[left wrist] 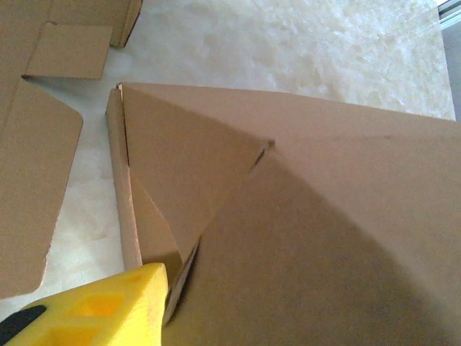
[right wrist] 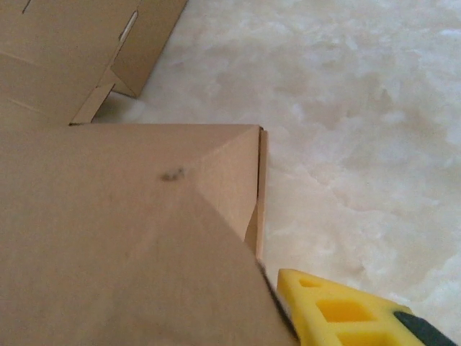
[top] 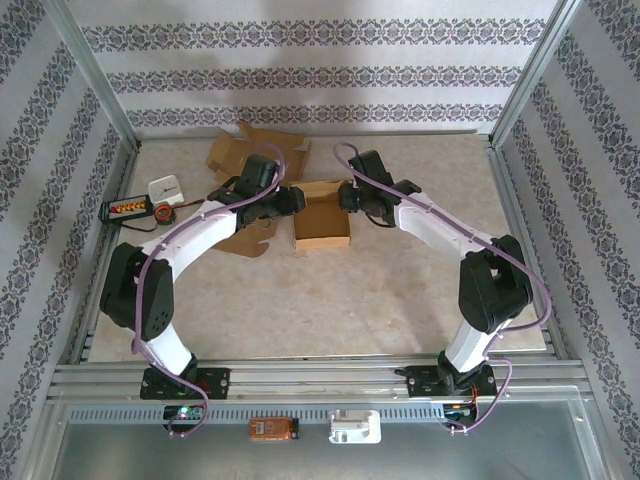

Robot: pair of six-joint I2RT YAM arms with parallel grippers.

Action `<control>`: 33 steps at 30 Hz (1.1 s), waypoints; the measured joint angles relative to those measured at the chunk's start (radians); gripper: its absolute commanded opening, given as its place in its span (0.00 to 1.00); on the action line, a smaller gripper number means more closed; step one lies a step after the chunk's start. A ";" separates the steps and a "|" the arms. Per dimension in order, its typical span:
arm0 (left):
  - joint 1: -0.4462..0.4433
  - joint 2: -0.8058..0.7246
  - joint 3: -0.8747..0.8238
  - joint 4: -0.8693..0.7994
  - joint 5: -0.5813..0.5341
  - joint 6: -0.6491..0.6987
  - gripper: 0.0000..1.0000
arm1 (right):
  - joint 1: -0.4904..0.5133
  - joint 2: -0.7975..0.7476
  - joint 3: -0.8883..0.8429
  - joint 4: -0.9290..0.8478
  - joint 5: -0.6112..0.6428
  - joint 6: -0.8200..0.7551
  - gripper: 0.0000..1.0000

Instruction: Fold the paper box

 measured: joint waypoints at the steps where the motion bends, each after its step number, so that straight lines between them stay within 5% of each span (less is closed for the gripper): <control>1: -0.002 -0.005 -0.011 0.005 -0.001 -0.003 0.49 | 0.005 -0.008 -0.011 0.000 0.000 0.000 0.43; 16: -0.056 -0.210 -0.141 0.055 -0.046 -0.009 0.51 | 0.021 -0.223 -0.085 -0.032 -0.024 -0.001 0.62; 22: -0.068 -0.352 -0.079 0.042 -0.111 -0.019 0.69 | 0.016 -0.289 -0.018 -0.050 -0.032 0.025 0.67; 33: 0.085 -0.103 0.169 0.017 0.089 -0.096 0.70 | -0.142 -0.062 0.388 -0.176 -0.205 0.105 0.70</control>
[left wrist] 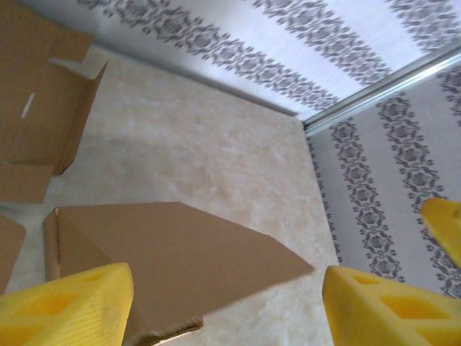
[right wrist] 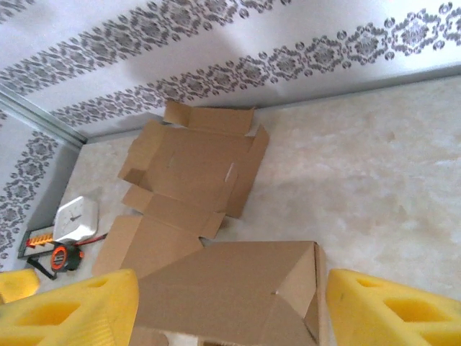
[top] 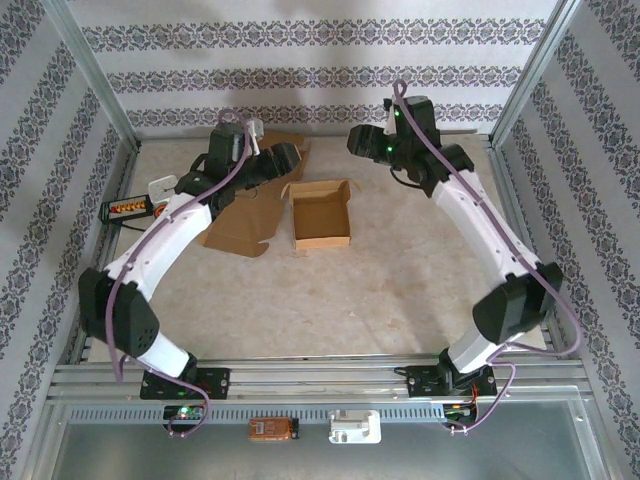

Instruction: Fold the paper box

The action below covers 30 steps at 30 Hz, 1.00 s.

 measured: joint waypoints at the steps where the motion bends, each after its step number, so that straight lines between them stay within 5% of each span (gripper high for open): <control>1: 0.010 0.021 0.006 -0.010 0.017 -0.008 0.70 | -0.004 0.032 0.033 -0.024 -0.009 -0.003 0.70; 14: 0.031 0.138 -0.001 -0.020 0.159 -0.063 0.71 | -0.006 0.316 0.220 -0.280 -0.094 -0.037 0.58; 30: 0.031 0.143 -0.181 0.069 0.211 -0.134 0.42 | 0.032 0.324 0.084 -0.245 -0.128 -0.018 0.48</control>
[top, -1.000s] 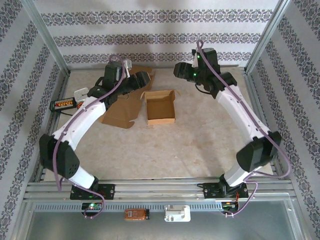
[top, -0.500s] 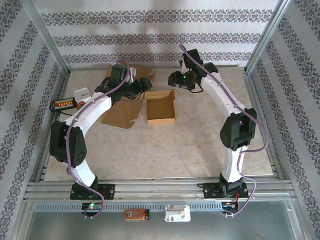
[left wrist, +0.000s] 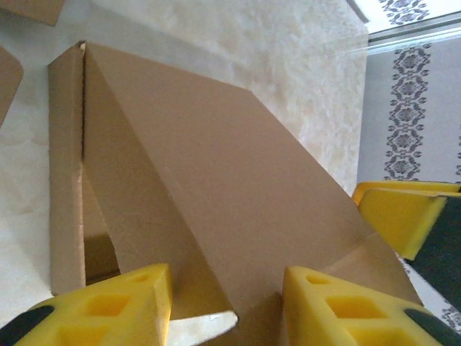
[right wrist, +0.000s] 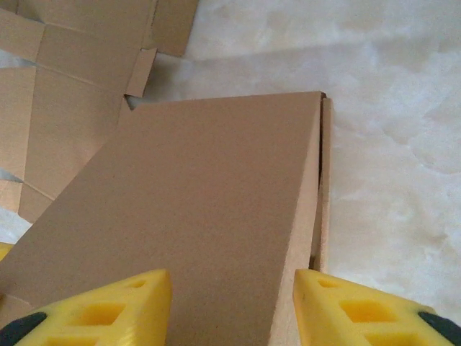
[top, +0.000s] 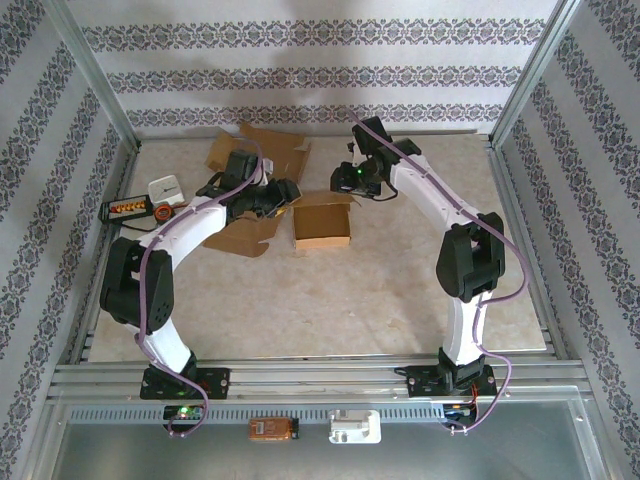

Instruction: Fold the paper box

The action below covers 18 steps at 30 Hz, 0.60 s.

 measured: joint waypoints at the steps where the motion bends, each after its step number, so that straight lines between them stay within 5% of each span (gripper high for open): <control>1: 0.000 0.000 -0.008 0.004 0.000 -0.004 0.41 | 0.000 0.000 -0.005 0.004 0.000 0.001 0.47; 18: -0.001 0.034 -0.175 0.145 0.019 -0.074 0.38 | 0.048 -0.013 -0.214 0.089 0.078 0.015 0.50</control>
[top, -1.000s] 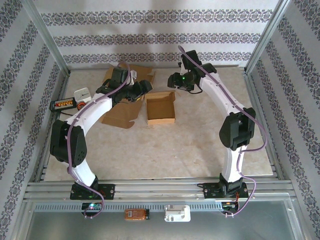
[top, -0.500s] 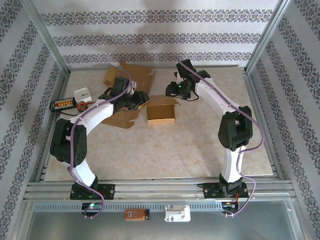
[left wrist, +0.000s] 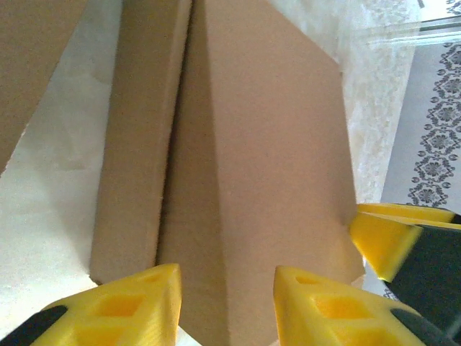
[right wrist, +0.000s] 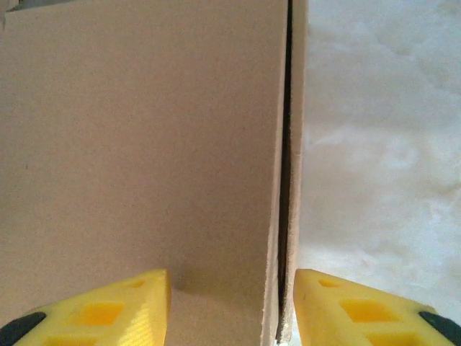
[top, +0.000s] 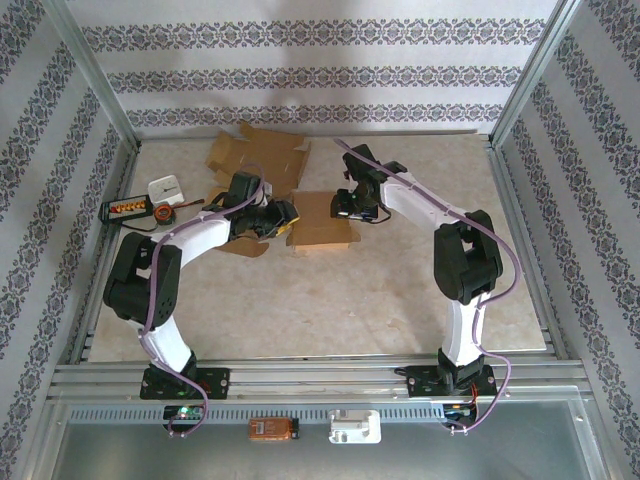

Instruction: Fold the paper box

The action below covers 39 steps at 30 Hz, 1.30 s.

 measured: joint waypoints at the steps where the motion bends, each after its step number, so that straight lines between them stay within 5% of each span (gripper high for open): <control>1: 0.000 0.002 -0.001 0.000 0.000 0.000 0.38 | 0.000 -0.006 0.000 0.000 0.002 0.000 0.51; 10: 0.000 0.001 0.012 -0.001 -0.013 0.014 0.49 | -0.005 -0.084 0.026 0.016 0.028 0.000 0.59; 25: 0.001 0.099 -0.028 0.015 -0.023 0.104 0.45 | -0.005 0.039 -0.093 0.094 0.107 -0.039 0.60; 30: 0.000 0.086 -0.032 0.006 -0.028 0.118 0.51 | -0.012 0.032 -0.095 0.093 0.101 -0.038 0.60; 39: 0.000 0.069 0.014 -0.015 -0.043 0.129 0.65 | -0.086 -0.019 -0.137 0.183 -0.012 0.021 0.38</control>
